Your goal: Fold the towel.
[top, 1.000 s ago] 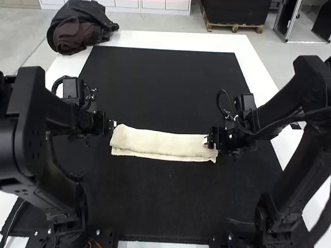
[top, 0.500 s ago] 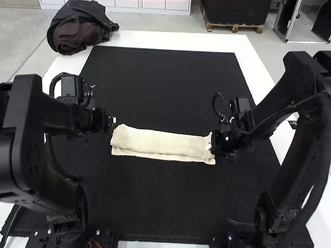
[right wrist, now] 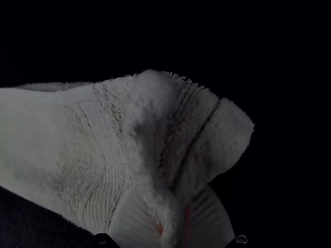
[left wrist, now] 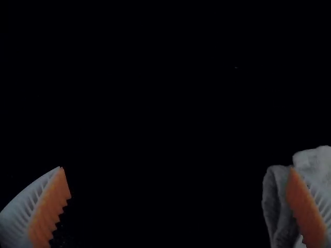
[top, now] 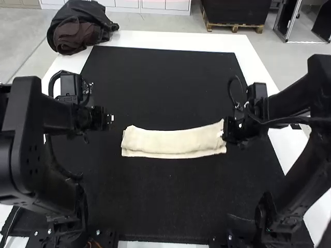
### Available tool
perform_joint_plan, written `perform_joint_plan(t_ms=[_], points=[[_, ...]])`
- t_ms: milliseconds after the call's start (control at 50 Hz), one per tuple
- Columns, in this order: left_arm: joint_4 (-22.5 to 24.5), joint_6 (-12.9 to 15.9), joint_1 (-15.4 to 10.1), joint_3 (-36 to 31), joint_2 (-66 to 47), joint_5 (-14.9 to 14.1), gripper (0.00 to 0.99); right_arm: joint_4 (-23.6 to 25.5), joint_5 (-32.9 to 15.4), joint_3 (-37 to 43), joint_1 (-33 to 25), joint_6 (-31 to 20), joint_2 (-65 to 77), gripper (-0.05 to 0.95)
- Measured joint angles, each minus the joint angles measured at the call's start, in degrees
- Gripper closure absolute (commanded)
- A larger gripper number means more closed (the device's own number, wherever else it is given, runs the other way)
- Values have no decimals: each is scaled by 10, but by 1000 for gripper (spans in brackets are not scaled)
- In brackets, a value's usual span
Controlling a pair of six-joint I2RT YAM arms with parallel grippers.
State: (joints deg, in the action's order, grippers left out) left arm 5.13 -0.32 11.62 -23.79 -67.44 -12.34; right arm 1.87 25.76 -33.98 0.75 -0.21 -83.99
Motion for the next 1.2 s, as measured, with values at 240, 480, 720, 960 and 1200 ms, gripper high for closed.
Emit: perform_joint_plan(t_ms=[240, 480, 720, 960, 1200], points=[[10, 0, 0, 0, 0, 22, 28, 12, 1, -21, 66, 15, 2, 928], [20, 0, 0, 0, 0, 34, 28, 10, 5, -61, 185, 66, 1, 928], [29, 0, 0, 0, 0, 38, 28, 5, 7, -117, 277, 104, -30, 928], [33, 0, 0, 0, -1, 40, 28, -12, 7, -157, 328, 116, -88, 928], [49, 0, 0, 1, -1, 40, 28, -25, 7, -209, 379, 122, -154, 926]])
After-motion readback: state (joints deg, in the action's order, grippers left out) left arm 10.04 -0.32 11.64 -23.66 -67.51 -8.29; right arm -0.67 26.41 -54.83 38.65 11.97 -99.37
